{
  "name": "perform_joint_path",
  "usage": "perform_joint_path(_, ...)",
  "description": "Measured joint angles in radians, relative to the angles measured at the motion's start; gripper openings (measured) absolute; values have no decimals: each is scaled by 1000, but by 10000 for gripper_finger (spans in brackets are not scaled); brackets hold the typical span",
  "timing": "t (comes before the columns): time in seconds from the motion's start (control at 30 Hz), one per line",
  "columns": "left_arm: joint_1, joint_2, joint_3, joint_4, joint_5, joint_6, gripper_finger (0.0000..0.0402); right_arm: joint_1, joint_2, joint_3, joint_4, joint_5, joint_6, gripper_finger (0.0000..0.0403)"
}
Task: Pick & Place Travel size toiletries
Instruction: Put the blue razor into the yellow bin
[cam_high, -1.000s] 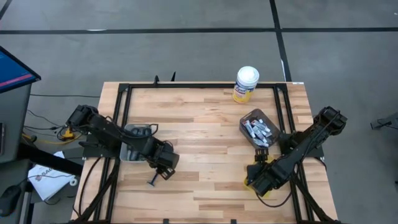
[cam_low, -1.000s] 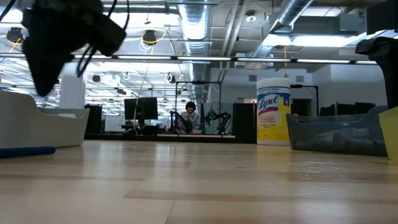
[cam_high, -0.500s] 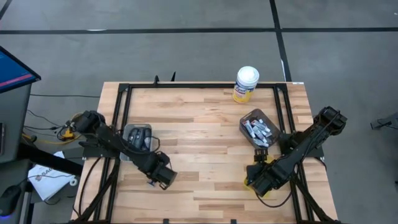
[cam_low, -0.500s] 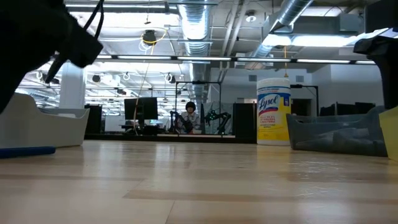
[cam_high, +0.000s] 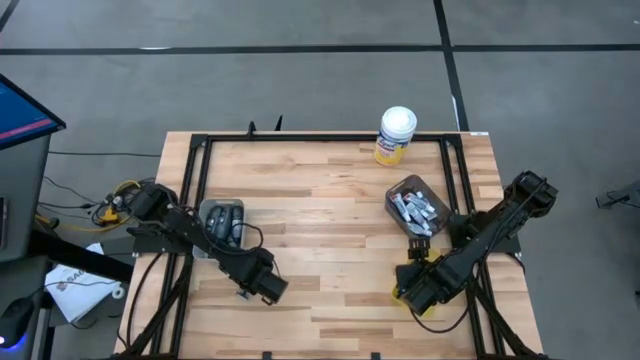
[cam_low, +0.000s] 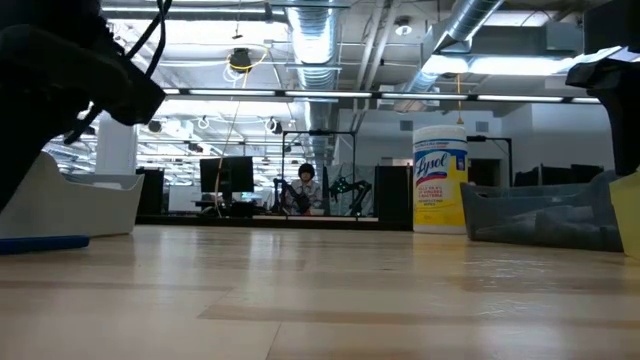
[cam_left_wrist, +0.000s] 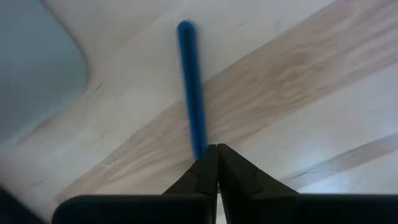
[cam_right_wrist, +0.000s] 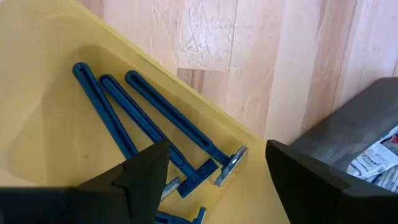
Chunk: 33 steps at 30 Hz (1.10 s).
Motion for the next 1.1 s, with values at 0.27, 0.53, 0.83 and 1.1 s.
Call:
perform_joint_path(0.27, 6, -19, -1, 24, -38, -77, 20, 0, 0, 0, 0, 0, 6, 260)
perform_joint_path(0.53, 5, -26, -1, 28, -22, -10, 59, 0, 0, -1, 3, 0, 7, 260)
perform_joint_path(0.83, 5, -26, -1, 40, -14, 20, 216, -7, 0, -1, 11, 1, -2, 260)
perform_joint_path(1.1, 10, -25, -67, 87, 14, 8, 274, -7, 0, -1, 19, 2, -3, 260)
